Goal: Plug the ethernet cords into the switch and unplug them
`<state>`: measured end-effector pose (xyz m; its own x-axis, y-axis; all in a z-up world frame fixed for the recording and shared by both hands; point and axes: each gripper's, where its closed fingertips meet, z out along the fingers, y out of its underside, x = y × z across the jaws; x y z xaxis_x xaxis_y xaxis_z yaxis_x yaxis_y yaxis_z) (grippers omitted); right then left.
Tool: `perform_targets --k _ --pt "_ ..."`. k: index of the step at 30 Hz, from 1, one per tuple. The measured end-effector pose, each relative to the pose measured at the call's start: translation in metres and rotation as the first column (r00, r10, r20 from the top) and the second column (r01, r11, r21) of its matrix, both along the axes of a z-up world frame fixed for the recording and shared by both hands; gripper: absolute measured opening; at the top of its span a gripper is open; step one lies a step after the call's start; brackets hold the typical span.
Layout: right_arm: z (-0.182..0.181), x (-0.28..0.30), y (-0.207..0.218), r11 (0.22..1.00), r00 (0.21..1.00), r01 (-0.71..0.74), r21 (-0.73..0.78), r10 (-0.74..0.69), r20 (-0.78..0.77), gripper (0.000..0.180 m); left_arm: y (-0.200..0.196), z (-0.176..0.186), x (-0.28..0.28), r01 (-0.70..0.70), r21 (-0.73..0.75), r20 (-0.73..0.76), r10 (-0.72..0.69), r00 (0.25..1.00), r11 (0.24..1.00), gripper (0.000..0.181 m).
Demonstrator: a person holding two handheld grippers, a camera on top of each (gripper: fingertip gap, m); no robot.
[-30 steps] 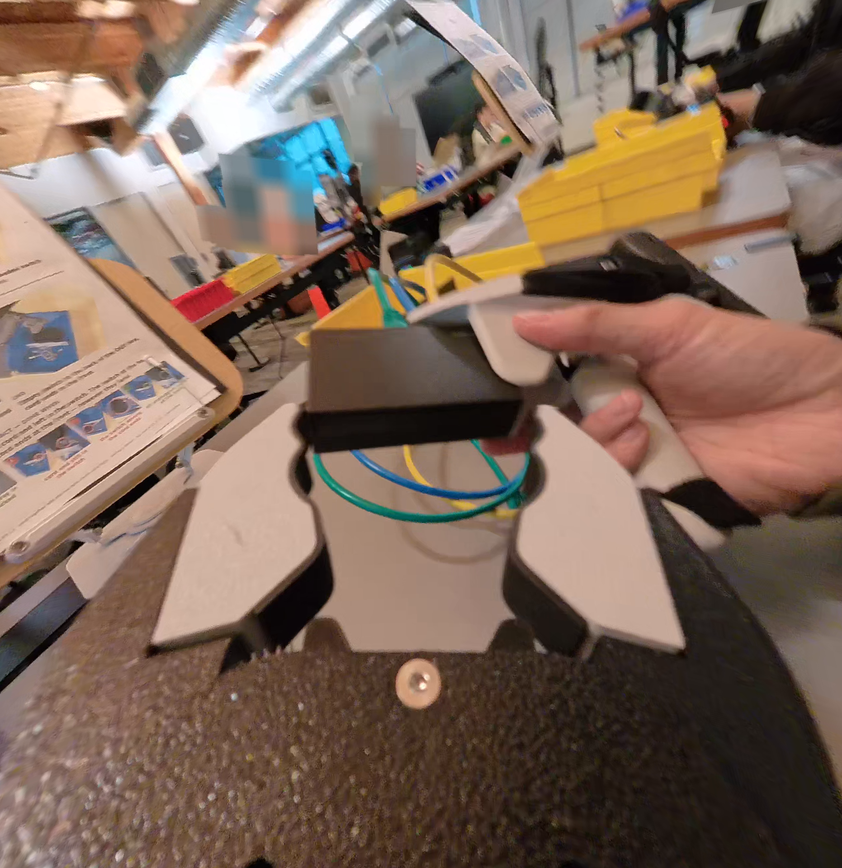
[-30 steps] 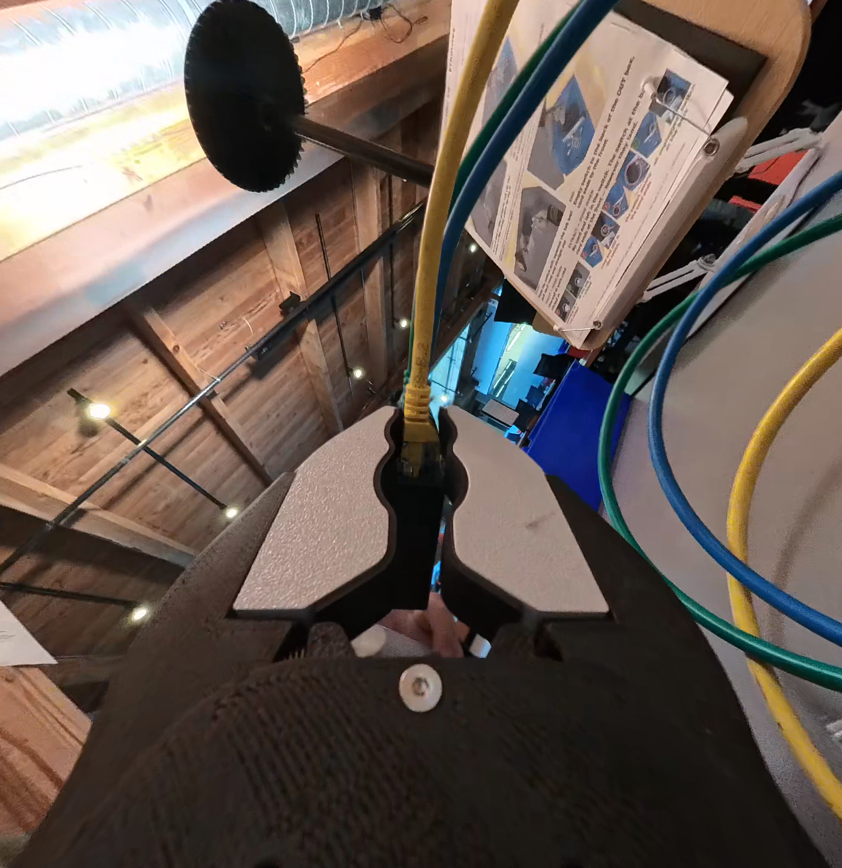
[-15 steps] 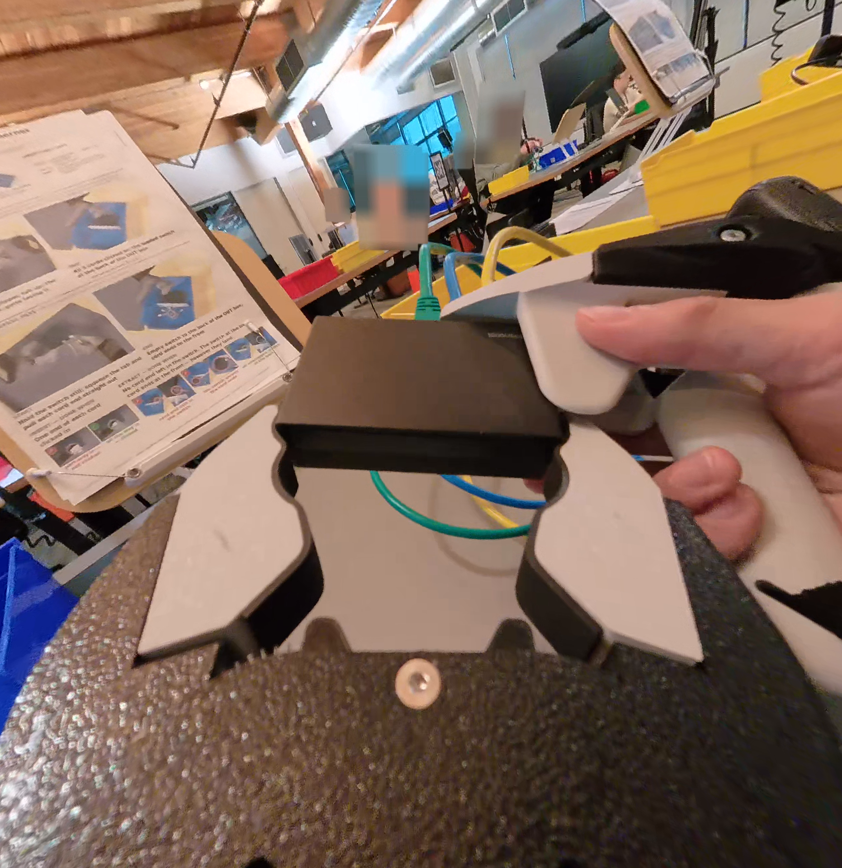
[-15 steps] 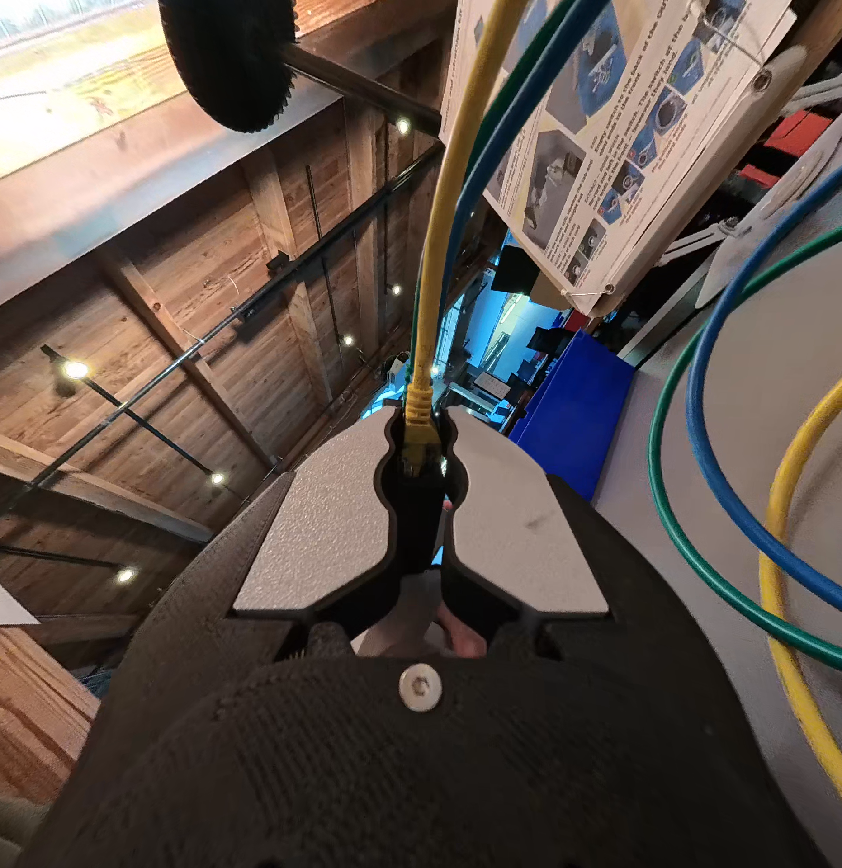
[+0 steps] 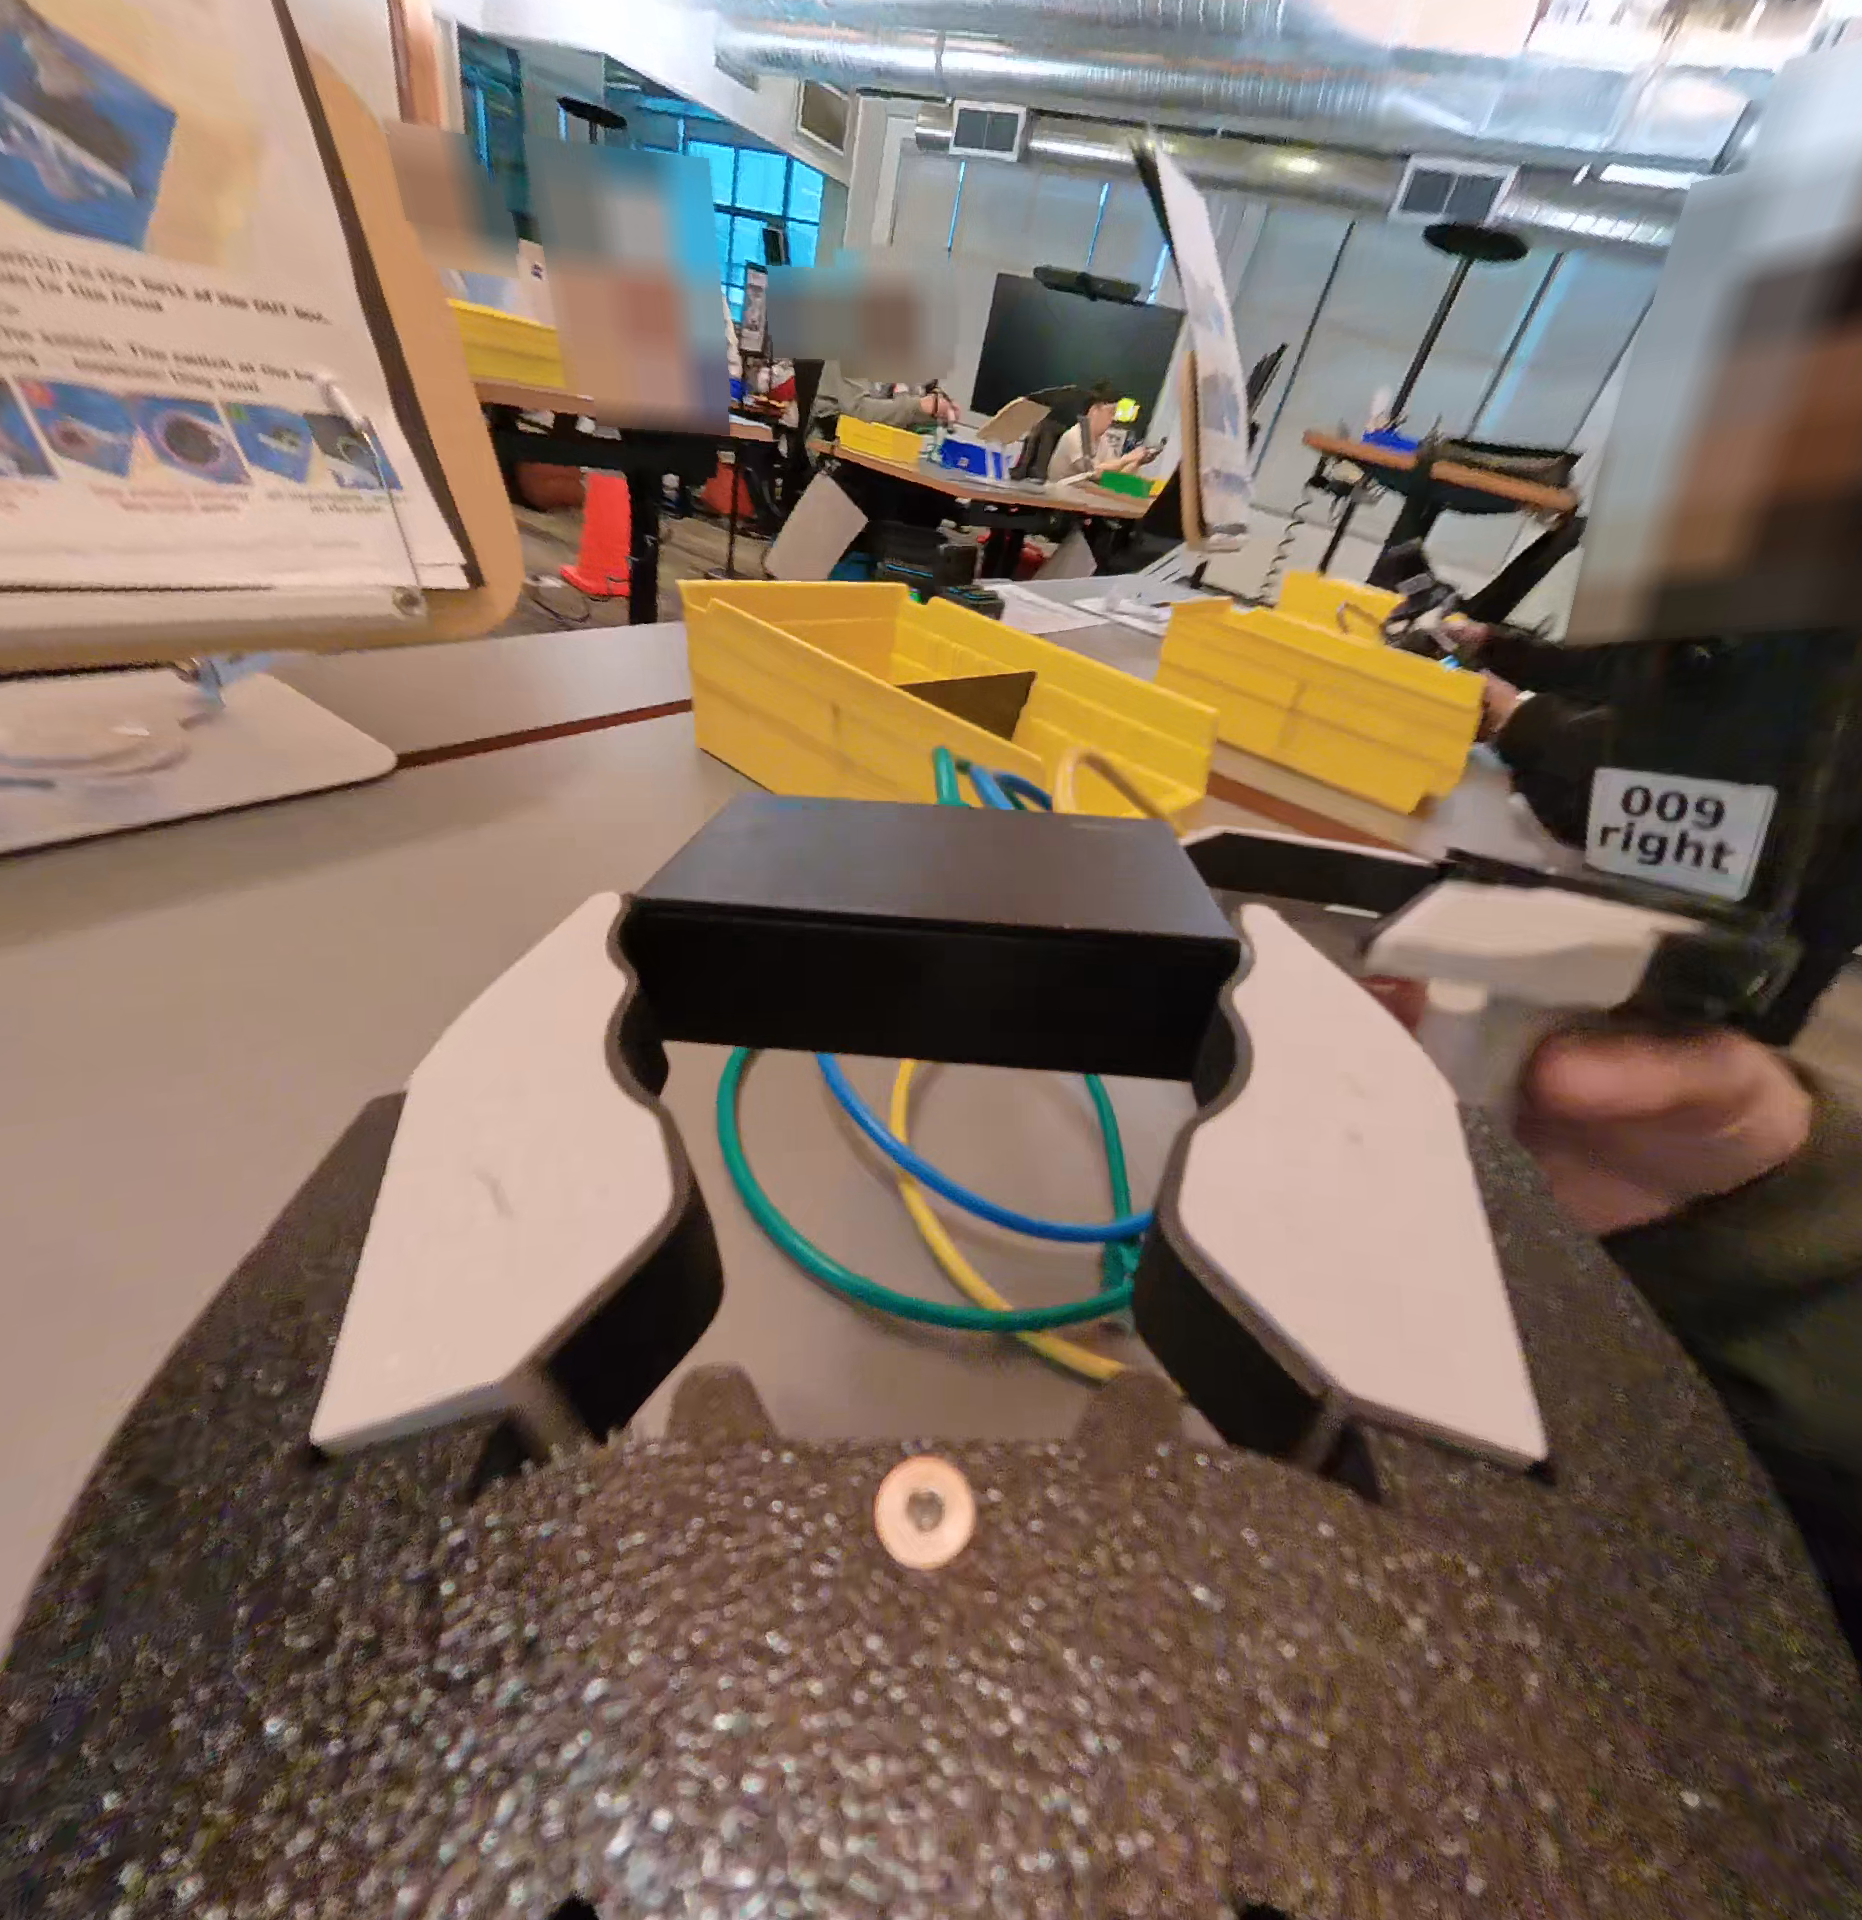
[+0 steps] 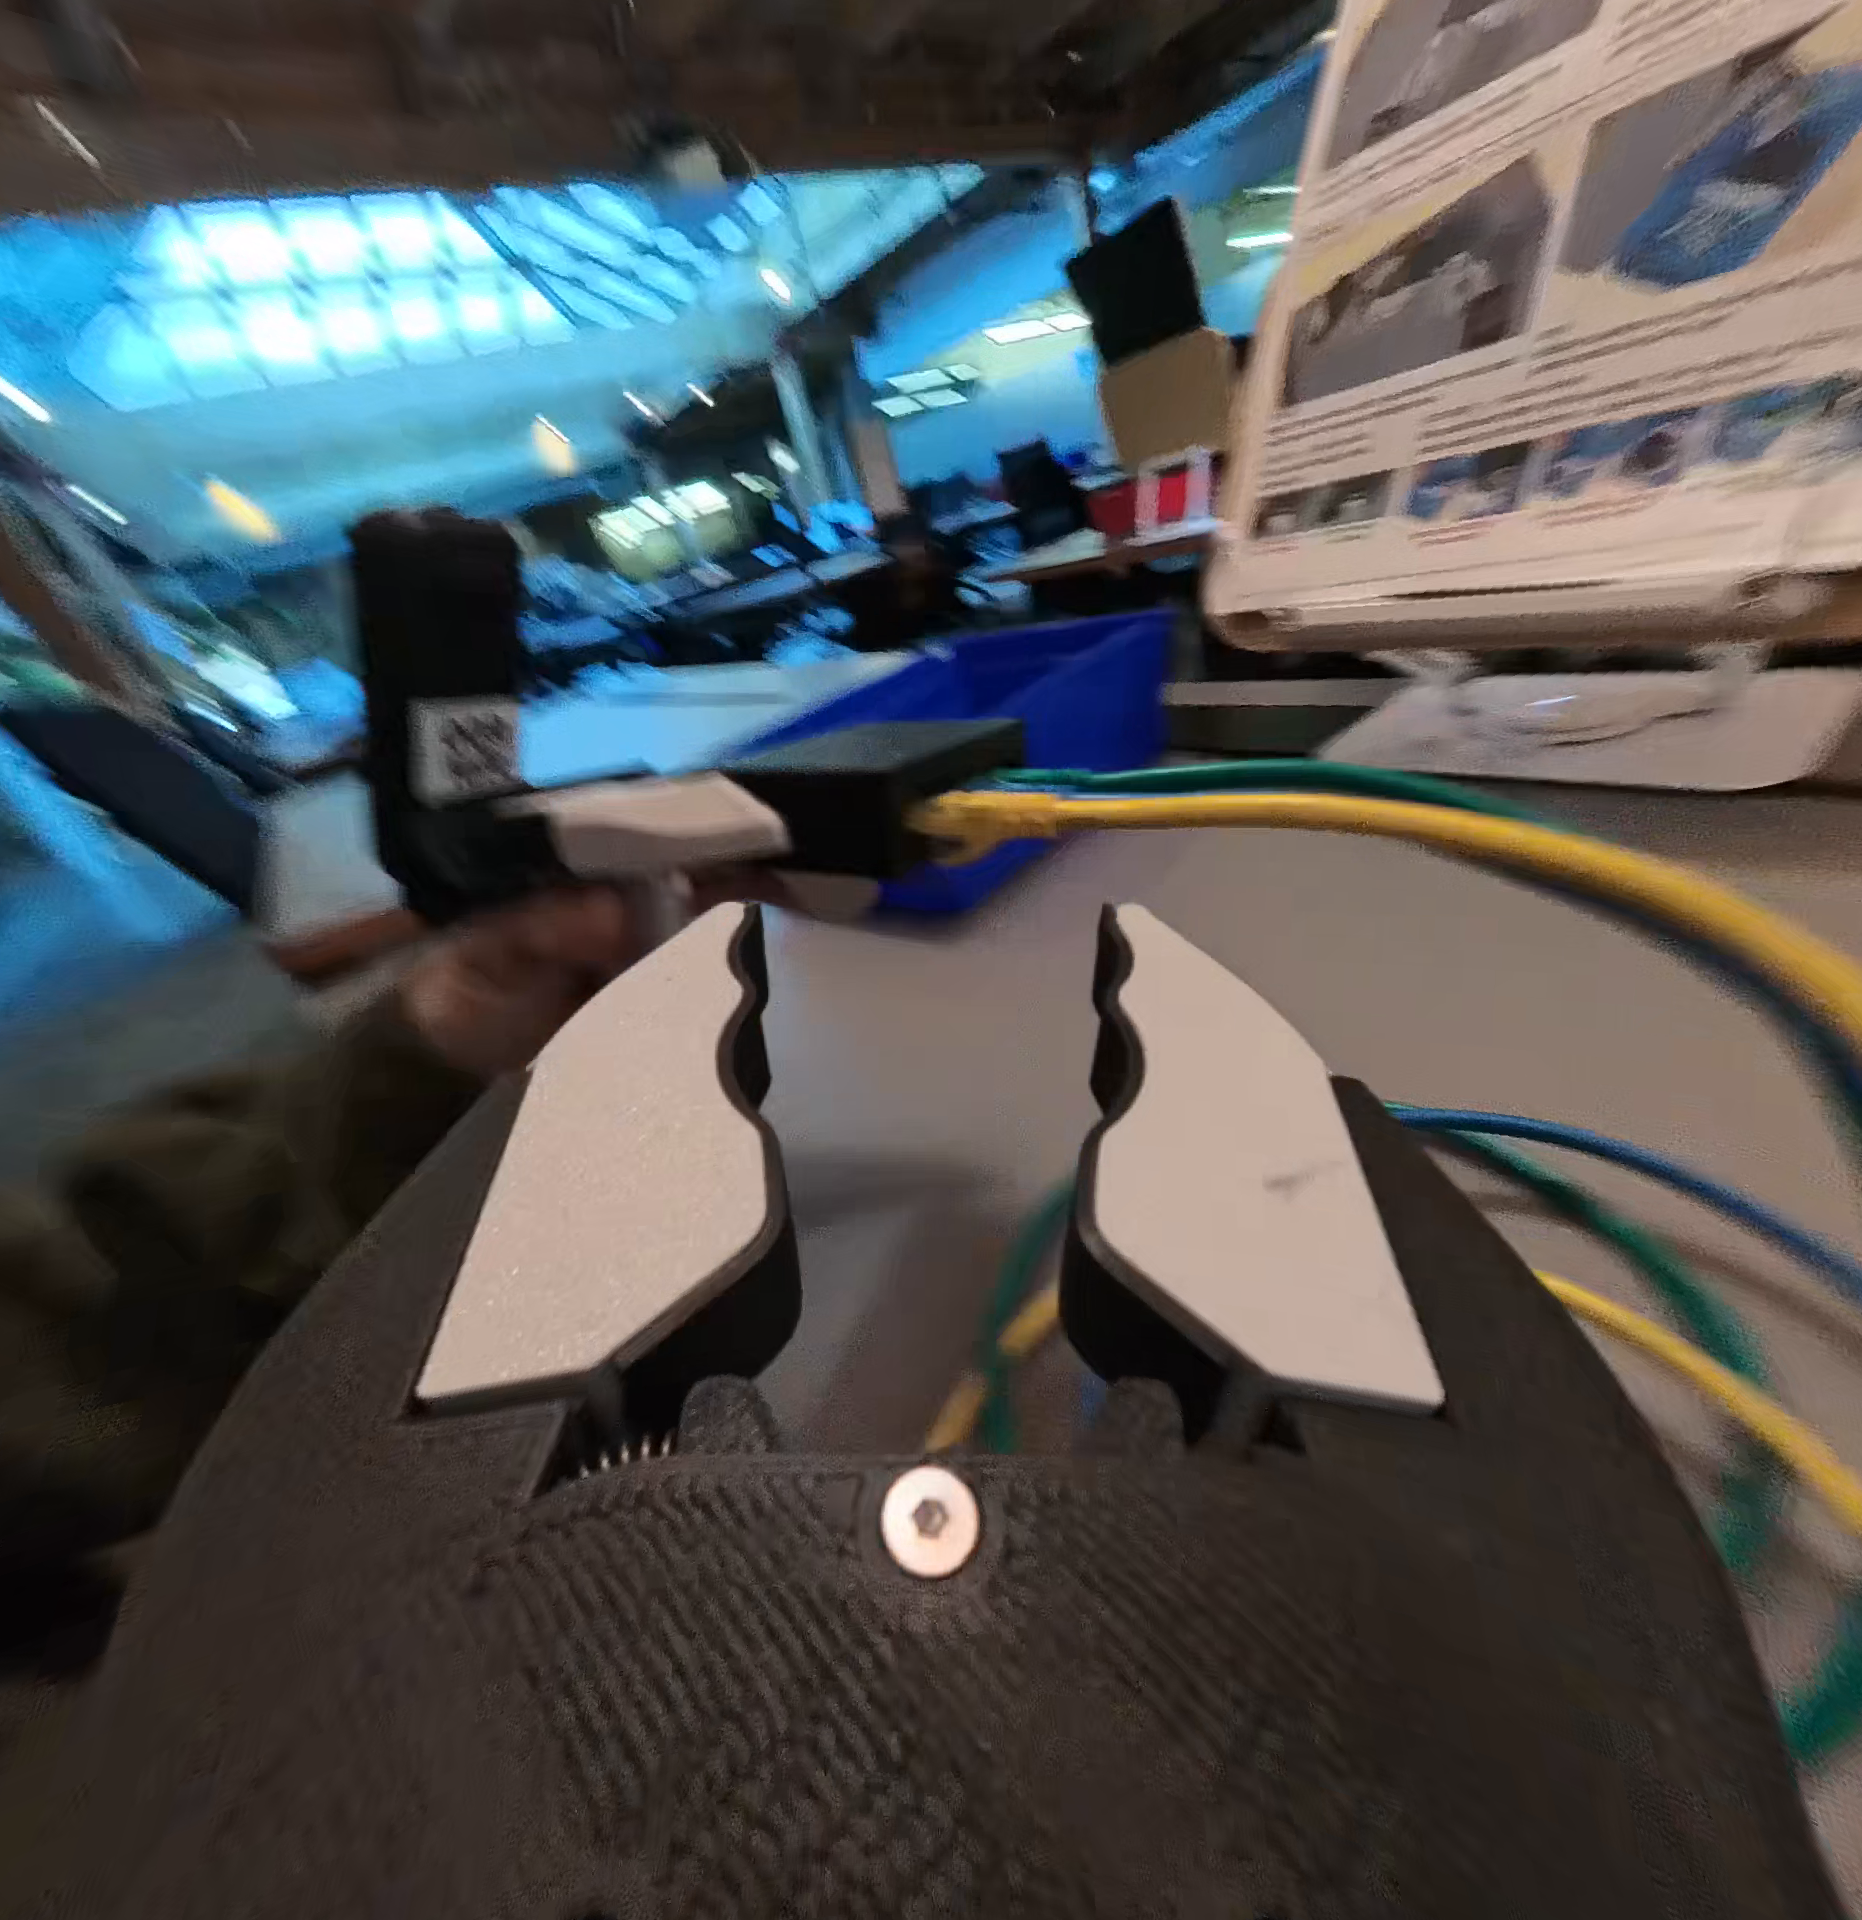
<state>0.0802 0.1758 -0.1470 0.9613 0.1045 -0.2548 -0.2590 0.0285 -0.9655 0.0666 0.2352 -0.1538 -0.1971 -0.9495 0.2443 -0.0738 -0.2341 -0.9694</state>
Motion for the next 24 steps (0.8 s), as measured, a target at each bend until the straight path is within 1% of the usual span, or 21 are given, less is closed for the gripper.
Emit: perform_targets --k 1,2,3,4,5,6,7,9,10,11,14,15,16,17,18,19,20,21,23,24 --pt "-0.004 0.008 -0.001 0.996 0.991 0.088 -0.030 -0.085 0.105 0.060 0.000 0.000 -0.001 0.015 -0.035 -0.002 -0.015 1.000 0.999 0.101" --pt "-0.005 0.014 -0.002 0.983 0.956 0.182 -0.028 -0.170 0.241 0.063 -0.001 -0.001 0.000 0.037 -0.063 -0.007 -0.038 0.999 0.997 0.101" --pt "-0.004 0.015 -0.003 0.967 0.886 0.253 -0.003 -0.231 0.403 0.065 -0.004 -0.003 0.000 0.060 -0.088 -0.012 -0.061 0.998 0.994 0.101" --pt "-0.003 0.014 -0.002 0.953 0.784 0.301 0.025 -0.262 0.563 0.063 -0.007 -0.004 0.000 0.078 -0.113 -0.017 -0.080 0.997 0.991 0.101" --pt "-0.003 0.012 0.001 0.941 0.664 0.336 0.049 -0.273 0.696 0.061 -0.011 -0.006 0.001 0.096 -0.136 -0.022 -0.100 0.995 0.986 0.101" --pt "-0.004 0.010 0.004 0.931 0.543 0.358 0.074 -0.272 0.794 0.059 -0.014 -0.007 0.002 0.115 -0.162 -0.026 -0.121 0.992 0.980 0.101" --pt "-0.005 0.006 0.007 0.930 0.439 0.356 0.095 -0.256 0.861 0.053 -0.017 -0.007 0.003 0.132 -0.191 -0.027 -0.139 0.990 0.973 0.101" --pt "-0.007 0.002 0.014 0.929 0.287 0.346 0.130 -0.236 0.928 0.040 -0.023 -0.007 0.005 0.170 -0.225 -0.030 -0.181 0.983 0.959 0.100" --pt "-0.008 0.000 0.016 0.931 0.233 0.339 0.139 -0.226 0.946 0.025 -0.025 -0.005 0.006 0.184 -0.240 -0.026 -0.195 0.980 0.953 0.100" --pt "-0.008 -0.001 0.018 0.933 0.200 0.328 0.148 -0.222 0.954 0.023 -0.024 -0.004 0.006 0.188 -0.258 -0.022 -0.200 0.980 0.948 0.100" --pt "-0.009 -0.003 0.021 0.947 0.144 0.293 0.132 -0.180 0.973 0.020 -0.019 -0.004 0.007 0.190 -0.304 -0.034 -0.210 0.977 0.933 0.100" --pt "-0.007 -0.002 0.021 0.943 0.085 0.296 0.154 -0.186 0.979 0.019 -0.018 -0.003 0.007 0.187 -0.333 -0.040 -0.212 0.977 0.924 0.101" --pt "-0.005 0.003 0.021 0.929 0.000 0.324 0.179 -0.189 0.982 0.016 -0.020 -0.005 0.006 0.190 -0.376 -0.053 -0.226 0.973 0.907 0.102" --pt "-0.002 0.009 0.020 0.915 -0.092 0.349 0.202 -0.182 0.979 0.015 -0.021 -0.007 0.003 0.197 -0.441 -0.073 -0.254 0.965 0.876 0.105" --pt "0.000 0.013 0.020 0.912 -0.151 0.355 0.207 -0.163 0.975 0.015 -0.020 -0.008 0.001 0.204 -0.519 -0.093 -0.292 0.952 0.830 0.107" --pt "0.000 0.015 0.019 0.915 -0.181 0.353 0.198 -0.141 0.973 0.015 -0.021 -0.009 -0.002 0.218 -0.600 -0.103 -0.344 0.933 0.770 0.106" --pt "-0.001 0.015 0.019 0.919 -0.221 0.342 0.197 -0.125 0.967 0.015 -0.023 -0.009 -0.005 0.236 -0.683 -0.101 -0.409 0.907 0.691 0.100" --pt "-0.003 0.015 0.019 0.924 -0.282 0.326 0.201 -0.107 0.953 0.015 -0.027 -0.008 -0.009 0.262 -0.764 -0.081 -0.490 0.868 0.589 0.090" --pt "-0.013 0.014 0.019 0.938 -0.380 0.301 0.173 -0.049 0.924 0.015 -0.035 0.000 -0.017 0.307 -0.887 0.019 -0.637 0.770 0.345 0.067" --pt "-0.017 0.012 0.020 0.946 -0.419 0.278 0.166 -0.037 0.907 0.015 -0.035 0.002 -0.017 0.302 -0.916 0.055 -0.665 0.745 0.263 0.061"
